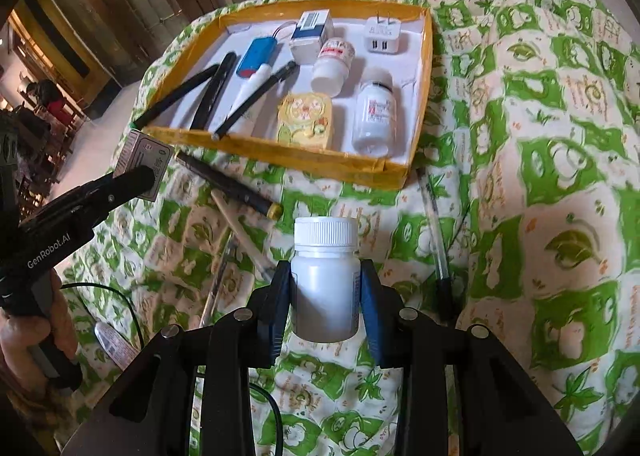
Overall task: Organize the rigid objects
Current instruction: 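Carry the label box over the tray with the left tool while the right tool carries the pill bottle, then lower and release the label box in the tray with the left tool while the right tool releases the bottle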
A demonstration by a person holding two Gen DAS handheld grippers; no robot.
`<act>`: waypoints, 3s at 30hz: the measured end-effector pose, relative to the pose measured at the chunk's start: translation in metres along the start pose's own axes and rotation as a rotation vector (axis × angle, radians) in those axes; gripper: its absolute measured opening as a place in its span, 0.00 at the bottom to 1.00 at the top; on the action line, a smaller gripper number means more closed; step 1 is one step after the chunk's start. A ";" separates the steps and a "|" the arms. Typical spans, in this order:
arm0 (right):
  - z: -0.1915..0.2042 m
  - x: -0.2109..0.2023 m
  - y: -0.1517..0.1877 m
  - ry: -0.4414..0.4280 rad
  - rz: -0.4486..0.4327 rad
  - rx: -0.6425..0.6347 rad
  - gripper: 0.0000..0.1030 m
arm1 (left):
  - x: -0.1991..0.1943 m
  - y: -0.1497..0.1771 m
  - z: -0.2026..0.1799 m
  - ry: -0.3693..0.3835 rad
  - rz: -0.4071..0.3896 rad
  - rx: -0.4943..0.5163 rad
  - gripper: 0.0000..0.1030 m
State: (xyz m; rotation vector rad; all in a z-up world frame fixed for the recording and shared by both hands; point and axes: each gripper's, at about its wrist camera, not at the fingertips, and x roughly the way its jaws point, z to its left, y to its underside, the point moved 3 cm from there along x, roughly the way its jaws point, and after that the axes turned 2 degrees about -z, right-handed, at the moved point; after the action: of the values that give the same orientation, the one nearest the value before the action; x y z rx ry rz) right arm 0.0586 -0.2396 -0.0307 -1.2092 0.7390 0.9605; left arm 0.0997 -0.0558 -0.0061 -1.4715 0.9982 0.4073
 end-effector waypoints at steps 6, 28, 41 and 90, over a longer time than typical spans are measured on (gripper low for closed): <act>-0.002 -0.006 -0.016 0.000 -0.033 0.030 0.29 | 0.002 -0.016 -0.002 -0.026 -0.005 0.037 0.34; -0.022 -0.008 -0.083 -0.010 -0.111 0.155 0.29 | 0.030 -0.037 0.006 -0.040 0.023 0.058 0.34; -0.052 -0.007 -0.102 0.015 -0.135 0.224 0.29 | 0.042 -0.051 0.015 -0.027 0.032 0.029 0.34; -0.039 0.096 -0.165 0.069 -0.060 0.134 0.29 | 0.109 -0.055 0.043 -0.076 0.143 -0.019 0.34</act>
State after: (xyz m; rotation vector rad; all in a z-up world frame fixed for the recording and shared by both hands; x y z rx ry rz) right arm 0.2497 -0.2695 -0.0543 -1.1455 0.8052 0.8107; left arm 0.2165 -0.0597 -0.0622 -1.3955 1.0441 0.5727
